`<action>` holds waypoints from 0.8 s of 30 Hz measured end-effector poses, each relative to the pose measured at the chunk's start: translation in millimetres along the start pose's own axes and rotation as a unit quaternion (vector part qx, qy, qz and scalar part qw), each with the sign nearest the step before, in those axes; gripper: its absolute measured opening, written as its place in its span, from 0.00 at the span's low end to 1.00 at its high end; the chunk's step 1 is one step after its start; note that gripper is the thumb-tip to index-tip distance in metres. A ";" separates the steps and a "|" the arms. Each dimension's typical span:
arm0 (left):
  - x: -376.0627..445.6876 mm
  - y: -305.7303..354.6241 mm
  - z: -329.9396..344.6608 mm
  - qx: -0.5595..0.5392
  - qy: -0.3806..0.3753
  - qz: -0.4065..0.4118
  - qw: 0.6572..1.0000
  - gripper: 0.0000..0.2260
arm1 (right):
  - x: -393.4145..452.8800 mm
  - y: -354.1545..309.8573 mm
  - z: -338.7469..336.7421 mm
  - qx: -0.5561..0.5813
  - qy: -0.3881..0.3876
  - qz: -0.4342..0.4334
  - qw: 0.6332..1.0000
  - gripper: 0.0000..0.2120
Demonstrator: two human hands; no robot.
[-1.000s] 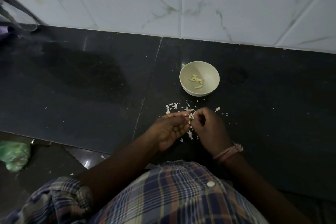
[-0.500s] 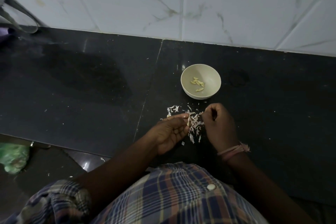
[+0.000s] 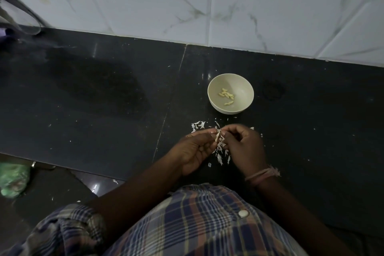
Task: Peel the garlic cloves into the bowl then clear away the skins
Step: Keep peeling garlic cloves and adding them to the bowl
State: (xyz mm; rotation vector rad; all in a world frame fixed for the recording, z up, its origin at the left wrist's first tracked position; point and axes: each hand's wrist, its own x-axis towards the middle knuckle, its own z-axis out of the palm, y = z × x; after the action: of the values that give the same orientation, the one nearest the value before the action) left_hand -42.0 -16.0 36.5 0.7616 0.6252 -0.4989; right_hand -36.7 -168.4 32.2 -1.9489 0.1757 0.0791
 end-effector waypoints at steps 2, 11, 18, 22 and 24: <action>-0.9 0.7 2.5 0.003 -0.006 -0.001 1.000 0.07 | -2.3 0.9 4.2 -0.013 0.030 -0.003 0.999 0.07; -4.5 0.9 2.3 -0.002 -0.005 -0.033 0.999 0.07 | 0.1 -0.1 -4.2 0.018 0.090 0.023 0.996 0.11; -6.0 5.8 4.7 -0.044 -0.011 -0.050 0.998 0.06 | -9.0 -5.2 -3.1 -0.094 0.023 -0.088 0.991 0.10; -9.4 7.3 4.4 -0.048 -0.020 -0.056 0.997 0.08 | -6.7 -7.8 -8.7 -0.112 -0.027 -0.184 0.976 0.12; -10.1 7.8 4.4 -0.038 -0.022 -0.056 0.998 0.12 | -7.2 -9.0 -10.8 -0.119 -0.049 -0.197 0.972 0.11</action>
State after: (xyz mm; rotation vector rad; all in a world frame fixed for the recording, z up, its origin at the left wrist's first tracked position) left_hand -42.8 -12.6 49.5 0.6455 0.6439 -0.5896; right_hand -42.6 -174.4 45.5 -2.1780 -0.3001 -0.0694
